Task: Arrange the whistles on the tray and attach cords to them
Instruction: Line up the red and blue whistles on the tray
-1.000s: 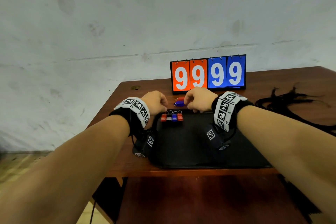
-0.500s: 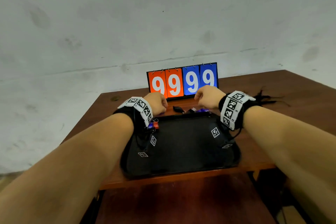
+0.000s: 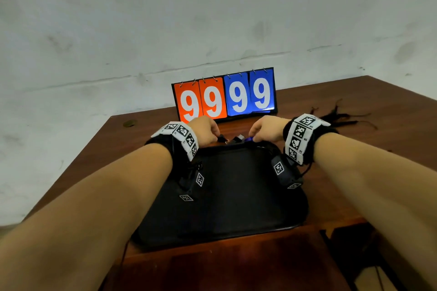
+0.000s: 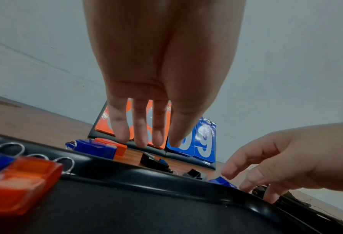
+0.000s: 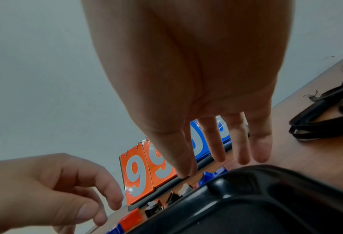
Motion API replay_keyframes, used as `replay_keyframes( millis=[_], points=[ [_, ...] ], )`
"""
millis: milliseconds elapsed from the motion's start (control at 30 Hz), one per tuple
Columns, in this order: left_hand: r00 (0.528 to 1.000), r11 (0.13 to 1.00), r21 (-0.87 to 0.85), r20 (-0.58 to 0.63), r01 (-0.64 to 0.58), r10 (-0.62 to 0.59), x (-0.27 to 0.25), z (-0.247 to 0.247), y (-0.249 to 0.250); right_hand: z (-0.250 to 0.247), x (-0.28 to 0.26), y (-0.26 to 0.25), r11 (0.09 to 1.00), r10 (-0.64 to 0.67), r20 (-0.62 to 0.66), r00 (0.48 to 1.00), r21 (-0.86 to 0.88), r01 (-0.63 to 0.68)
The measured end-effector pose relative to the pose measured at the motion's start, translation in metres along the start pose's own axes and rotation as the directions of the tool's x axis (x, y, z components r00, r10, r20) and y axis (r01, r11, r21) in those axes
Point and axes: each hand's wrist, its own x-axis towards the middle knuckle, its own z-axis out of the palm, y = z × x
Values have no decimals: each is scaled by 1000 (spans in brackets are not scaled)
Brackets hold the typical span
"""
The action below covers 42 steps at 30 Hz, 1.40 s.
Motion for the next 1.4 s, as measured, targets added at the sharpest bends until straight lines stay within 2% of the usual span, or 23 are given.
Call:
replay_keyframes(
  millis=[200, 400, 467, 633, 900, 1000, 1100, 1267, 1400],
  points=[
    [995, 998, 5, 74, -65, 65, 9, 5, 13, 1, 10, 0, 1000, -8, 132, 991, 3, 7],
    [976, 991, 8, 173, -136, 133, 11, 8, 34, -2, 18, 3, 1000, -5, 140, 990, -25, 8],
    [971, 988, 36, 194, -152, 142, 11, 10, 39, -3, 18, 4, 1000, -3, 107, 994, -13, 4],
    [964, 987, 60, 233, -148, 130, 17, 15, 45, -6, 17, 14, 998, -63, -102, 993, 0, 63],
    [970, 991, 90, 231, -102, 79, 33, 27, 43, -10, 19, 28, 979, -50, -182, 982, 184, 85],
    [979, 988, 112, 186, -109, 87, 36, 31, 39, -9, 18, 30, 965, -33, -178, 984, 251, 77],
    [995, 991, 91, 43, -94, 90, 37, 31, 36, -9, 13, 30, 936, -18, -169, 985, 343, 76],
    [977, 996, -56, -205, -65, 52, 30, 18, 34, -12, -2, 24, 904, -22, -206, 978, 414, 107],
    [960, 977, -194, -278, -89, 32, 8, 3, 31, -15, -18, 12, 874, -21, -209, 978, 470, 119]
  ],
)
